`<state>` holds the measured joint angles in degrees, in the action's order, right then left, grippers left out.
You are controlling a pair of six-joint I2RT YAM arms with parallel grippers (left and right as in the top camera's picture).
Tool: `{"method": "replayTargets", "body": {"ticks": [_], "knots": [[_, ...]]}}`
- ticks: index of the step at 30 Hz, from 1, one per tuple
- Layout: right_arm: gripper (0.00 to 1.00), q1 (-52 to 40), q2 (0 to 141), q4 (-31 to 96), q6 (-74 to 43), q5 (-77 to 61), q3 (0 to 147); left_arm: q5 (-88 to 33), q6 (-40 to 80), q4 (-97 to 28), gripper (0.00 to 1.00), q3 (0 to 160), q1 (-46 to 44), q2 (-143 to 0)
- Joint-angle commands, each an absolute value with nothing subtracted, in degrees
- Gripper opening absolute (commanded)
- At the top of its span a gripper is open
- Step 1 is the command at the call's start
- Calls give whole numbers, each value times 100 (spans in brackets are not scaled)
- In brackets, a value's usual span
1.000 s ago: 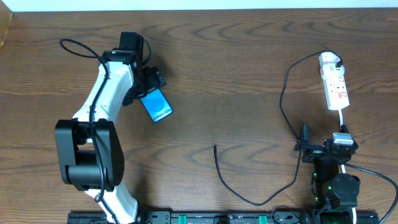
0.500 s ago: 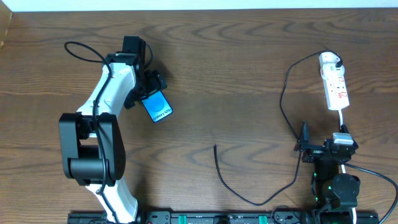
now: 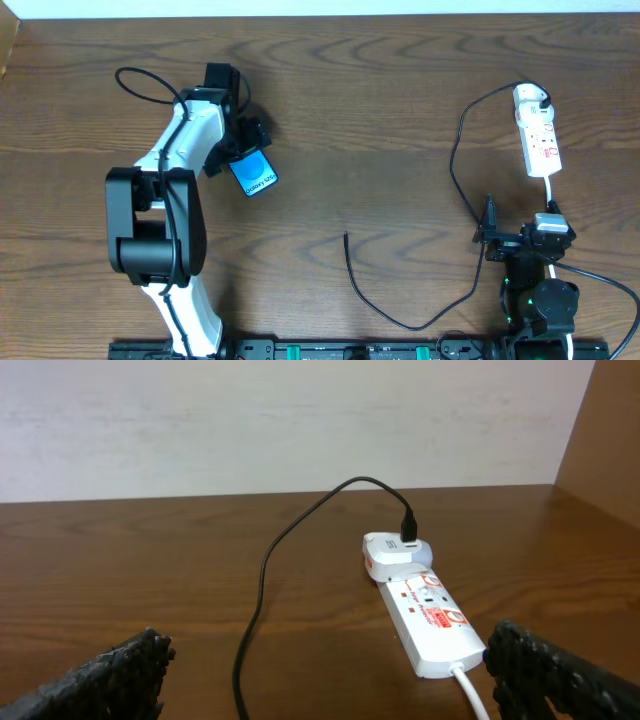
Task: Plug charger to phone and switch on socket
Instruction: 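Close the left gripper on the phone's long edges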
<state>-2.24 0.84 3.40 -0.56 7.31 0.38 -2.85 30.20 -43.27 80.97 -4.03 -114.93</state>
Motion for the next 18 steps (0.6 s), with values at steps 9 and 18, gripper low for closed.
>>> {"method": "replayTargets", "body": {"ticks": [9, 18], "knots": [[99, -283, 34, 362, 30, 735, 32, -58, 3332, -4254, 99, 8068, -539, -11555], [99, -283, 34, 362, 30, 735, 32, -60, 3361, -4340, 99, 8068, -537, -11557]]}}
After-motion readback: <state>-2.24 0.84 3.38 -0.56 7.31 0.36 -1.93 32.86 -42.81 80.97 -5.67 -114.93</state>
